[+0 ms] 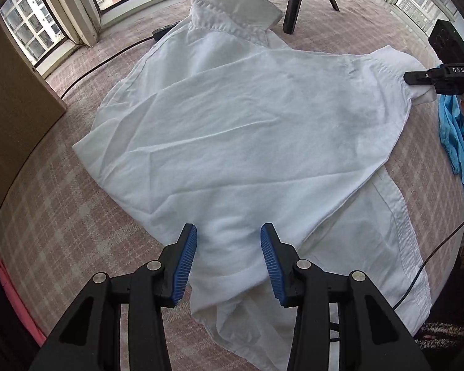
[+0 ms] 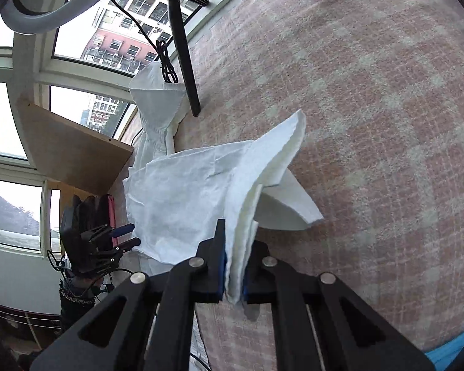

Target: Fold clothes

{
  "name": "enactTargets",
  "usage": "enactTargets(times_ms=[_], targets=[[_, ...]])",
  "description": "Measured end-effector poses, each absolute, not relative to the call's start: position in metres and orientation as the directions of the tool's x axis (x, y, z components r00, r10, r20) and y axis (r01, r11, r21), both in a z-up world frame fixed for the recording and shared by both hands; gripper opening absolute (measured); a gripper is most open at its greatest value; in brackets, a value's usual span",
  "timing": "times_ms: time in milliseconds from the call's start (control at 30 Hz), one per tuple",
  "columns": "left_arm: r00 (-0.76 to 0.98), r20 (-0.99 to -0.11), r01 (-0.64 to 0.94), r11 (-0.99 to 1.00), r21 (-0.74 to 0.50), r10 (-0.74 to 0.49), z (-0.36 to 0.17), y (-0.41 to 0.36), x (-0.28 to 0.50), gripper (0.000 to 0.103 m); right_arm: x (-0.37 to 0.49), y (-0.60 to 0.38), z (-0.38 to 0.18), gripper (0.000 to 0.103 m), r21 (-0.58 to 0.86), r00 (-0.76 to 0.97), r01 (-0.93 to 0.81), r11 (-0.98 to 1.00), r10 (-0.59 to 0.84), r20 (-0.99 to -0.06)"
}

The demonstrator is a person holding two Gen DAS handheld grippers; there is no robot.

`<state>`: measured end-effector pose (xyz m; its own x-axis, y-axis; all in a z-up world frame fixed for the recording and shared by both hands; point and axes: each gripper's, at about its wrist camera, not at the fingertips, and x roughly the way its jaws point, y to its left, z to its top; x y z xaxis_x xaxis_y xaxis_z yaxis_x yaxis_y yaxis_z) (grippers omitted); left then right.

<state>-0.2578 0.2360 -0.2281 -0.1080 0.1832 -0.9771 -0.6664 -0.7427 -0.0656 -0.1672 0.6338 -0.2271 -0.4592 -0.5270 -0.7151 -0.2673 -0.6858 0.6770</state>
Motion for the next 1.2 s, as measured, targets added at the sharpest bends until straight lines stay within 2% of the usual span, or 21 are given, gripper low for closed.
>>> enactTargets(times_ms=[100, 200, 333, 400, 433, 500, 633, 700, 833, 1000, 1033, 1133, 1200], targets=[[-0.134, -0.969, -0.655, -0.752, -0.072, 0.209, -0.217, 0.225, -0.258, 0.041, -0.177, 0.606, -0.183, 0.007, 0.637, -0.515, -0.187, -0.748, -0.477, -0.712], [-0.161, -0.958, -0.635, -0.768, -0.085, 0.239, -0.204, 0.207, -0.259, 0.041, -0.194, 0.557, -0.144, 0.007, 0.613, -0.521, -0.048, -0.789, -0.503, -0.689], [-0.204, -0.946, -0.595, -0.799, -0.086, 0.253, -0.194, 0.175, -0.261, 0.041, -0.216, 0.472, -0.132, 0.008, 0.531, -0.453, 0.111, -0.840, -0.519, -0.725], [-0.216, -0.943, -0.574, -0.814, -0.088, 0.253, -0.191, 0.161, -0.262, 0.041, -0.233, 0.426, -0.150, 0.014, 0.561, -0.349, 0.167, -0.811, -0.580, -0.736], [-0.219, -0.942, -0.566, -0.820, -0.089, 0.253, -0.191, 0.156, -0.263, 0.041, -0.241, 0.407, -0.160, 0.026, 0.579, -0.286, 0.182, -0.795, -0.606, -0.742], [-0.221, -0.939, -0.554, -0.826, -0.100, 0.262, -0.190, 0.146, -0.262, 0.041, -0.245, 0.392, -0.169, 0.027, 0.564, -0.231, 0.159, -0.810, -0.586, -0.777], [-0.224, -0.932, -0.560, -0.820, -0.116, 0.285, -0.188, 0.138, -0.259, 0.041, -0.221, 0.426, -0.163, 0.036, 0.507, -0.350, 0.116, -0.854, -0.513, -0.784], [-0.220, -0.928, -0.567, -0.813, -0.130, 0.302, -0.189, 0.140, -0.259, 0.041, -0.212, 0.439, -0.174, 0.036, 0.455, -0.365, 0.081, -0.887, -0.451, -0.815], [-0.187, -0.926, -0.590, -0.791, -0.161, 0.328, -0.199, 0.154, -0.265, 0.041, -0.206, 0.439, -0.214, 0.036, 0.391, -0.303, 0.054, -0.919, -0.388, -0.871], [-0.153, -0.950, -0.613, -0.780, -0.124, 0.272, -0.221, 0.177, -0.280, 0.043, -0.212, 0.424, -0.256, 0.036, 0.289, -0.213, 0.058, -0.956, -0.295, -0.932], [-0.155, -0.954, -0.606, -0.788, -0.112, 0.255, -0.223, 0.176, -0.282, 0.043, -0.211, 0.422, -0.256, 0.036, 0.270, -0.213, 0.065, -0.961, -0.278, -0.937], [-0.204, -0.935, -0.586, -0.801, -0.121, 0.290, -0.205, 0.167, -0.280, 0.040, -0.203, 0.425, -0.228, 0.036, 0.296, -0.313, 0.100, -0.950, -0.312, -0.897], [-0.216, -0.923, -0.582, -0.801, -0.141, 0.320, -0.195, 0.164, -0.275, 0.041, -0.191, 0.428, -0.225, 0.036, 0.302, -0.319, 0.105, -0.947, -0.320, -0.892]])
